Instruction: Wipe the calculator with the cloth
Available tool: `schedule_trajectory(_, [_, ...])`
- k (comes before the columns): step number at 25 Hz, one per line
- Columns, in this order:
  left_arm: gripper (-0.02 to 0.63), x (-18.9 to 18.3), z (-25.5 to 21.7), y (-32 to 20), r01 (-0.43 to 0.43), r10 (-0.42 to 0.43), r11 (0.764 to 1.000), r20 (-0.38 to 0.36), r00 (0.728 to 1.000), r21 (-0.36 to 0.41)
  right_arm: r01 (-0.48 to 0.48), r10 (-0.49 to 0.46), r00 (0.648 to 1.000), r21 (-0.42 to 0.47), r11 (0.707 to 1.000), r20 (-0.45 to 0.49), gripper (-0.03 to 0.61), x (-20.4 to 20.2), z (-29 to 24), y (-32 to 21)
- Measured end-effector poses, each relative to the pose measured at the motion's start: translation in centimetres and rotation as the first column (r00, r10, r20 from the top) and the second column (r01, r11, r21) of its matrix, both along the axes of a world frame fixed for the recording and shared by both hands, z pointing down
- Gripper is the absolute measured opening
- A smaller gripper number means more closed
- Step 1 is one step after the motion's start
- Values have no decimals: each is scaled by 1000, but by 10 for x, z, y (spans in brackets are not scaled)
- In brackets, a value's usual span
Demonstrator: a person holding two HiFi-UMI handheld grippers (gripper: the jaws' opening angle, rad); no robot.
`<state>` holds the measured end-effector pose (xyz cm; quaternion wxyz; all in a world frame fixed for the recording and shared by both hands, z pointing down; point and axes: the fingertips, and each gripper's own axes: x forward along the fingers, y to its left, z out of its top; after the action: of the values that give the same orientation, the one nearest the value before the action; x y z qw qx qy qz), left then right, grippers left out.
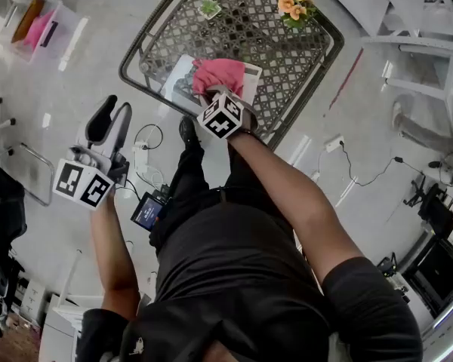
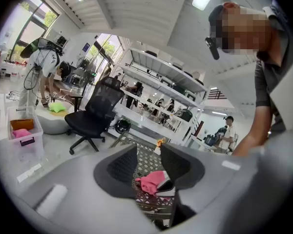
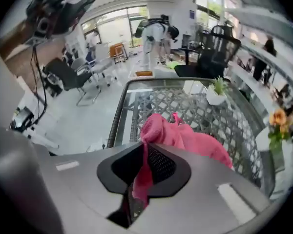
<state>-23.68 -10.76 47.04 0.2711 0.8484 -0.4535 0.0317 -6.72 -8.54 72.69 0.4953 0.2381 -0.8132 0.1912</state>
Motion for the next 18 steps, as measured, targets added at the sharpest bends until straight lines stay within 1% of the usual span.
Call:
schedule_trajectory(1, [189,-2,0,0,3,-3,1000,-1,1000,0,57,-55,998,32,998,-34,28,0,-1,1])
schedule_trajectory(3, [189,-4,-1,-1,4,-4,1000,-1,1000,-1,141,-135,986,67,988,-94,28,3,1,2])
schedule_trajectory(6, [189,-2,-1,-3,0,0,1000,-2,1000,-2,226,-210,964,83,971,-165,28,15,8,7])
schedule_trajectory(8, [189,2,0,-5,-5,5,1000,-1,1000,-3,260,-239,950,83,962,-199,28,25,14,12])
schedule_trajectory(10, [189,7,-1,-8,-13,13,1000,-1,1000,-3,273,-251,944,78,959,-216,28,37,19,16])
schedule_trajectory(13, [189,17,-3,-12,-27,27,1000,2,1000,-1,275,-253,943,77,958,-216,28,48,19,22])
schedule_trajectory(18, [189,37,-8,-19,-51,51,999,6,999,4,212,-194,961,76,974,-196,28,70,14,24])
